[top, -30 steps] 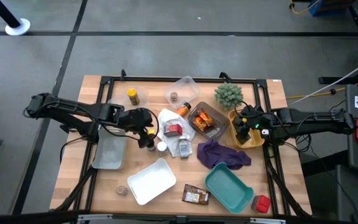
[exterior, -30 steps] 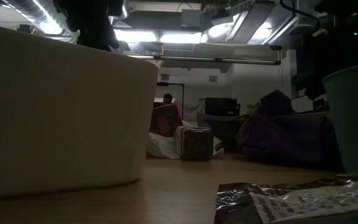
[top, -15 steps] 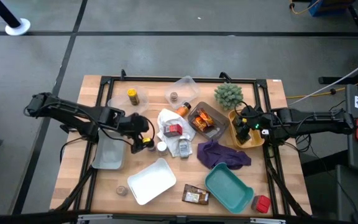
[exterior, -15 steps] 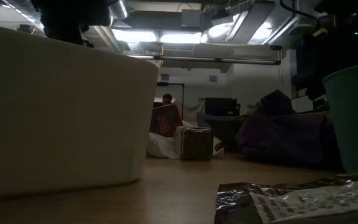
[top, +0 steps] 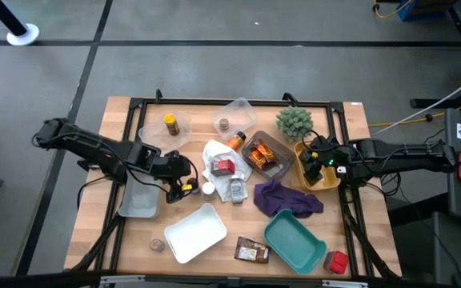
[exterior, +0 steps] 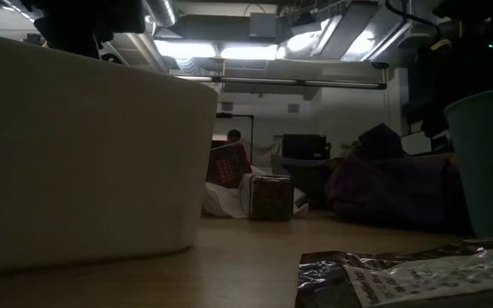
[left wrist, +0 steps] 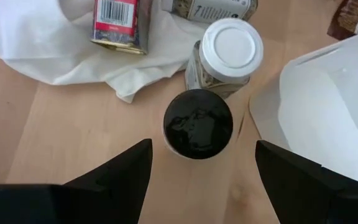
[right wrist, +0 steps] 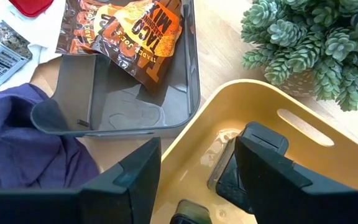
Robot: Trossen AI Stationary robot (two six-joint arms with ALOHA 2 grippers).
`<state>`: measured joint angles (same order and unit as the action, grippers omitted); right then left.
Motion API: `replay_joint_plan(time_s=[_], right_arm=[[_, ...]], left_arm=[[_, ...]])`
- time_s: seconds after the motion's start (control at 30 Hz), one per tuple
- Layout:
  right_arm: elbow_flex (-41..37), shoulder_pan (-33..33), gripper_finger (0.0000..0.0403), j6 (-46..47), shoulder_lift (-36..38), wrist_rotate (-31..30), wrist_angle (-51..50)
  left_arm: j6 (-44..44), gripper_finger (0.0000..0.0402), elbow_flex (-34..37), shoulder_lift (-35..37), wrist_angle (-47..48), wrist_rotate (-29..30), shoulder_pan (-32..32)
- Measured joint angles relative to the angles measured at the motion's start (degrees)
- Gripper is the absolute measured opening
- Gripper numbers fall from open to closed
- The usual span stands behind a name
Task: Sort spices by type
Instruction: Put the violet spice bottle into the gray bin
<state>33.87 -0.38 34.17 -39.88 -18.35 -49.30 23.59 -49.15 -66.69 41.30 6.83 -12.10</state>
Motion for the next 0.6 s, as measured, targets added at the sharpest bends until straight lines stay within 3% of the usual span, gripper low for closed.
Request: replay_joint_plan(time_s=[0.6], right_arm=[[0.0,0.0,0.0205,0.0,0.0,0.0,-0.1]], left_arm=[[-3.3,0.0269,0.0,-8.1,-4.4,0.2,0.0]])
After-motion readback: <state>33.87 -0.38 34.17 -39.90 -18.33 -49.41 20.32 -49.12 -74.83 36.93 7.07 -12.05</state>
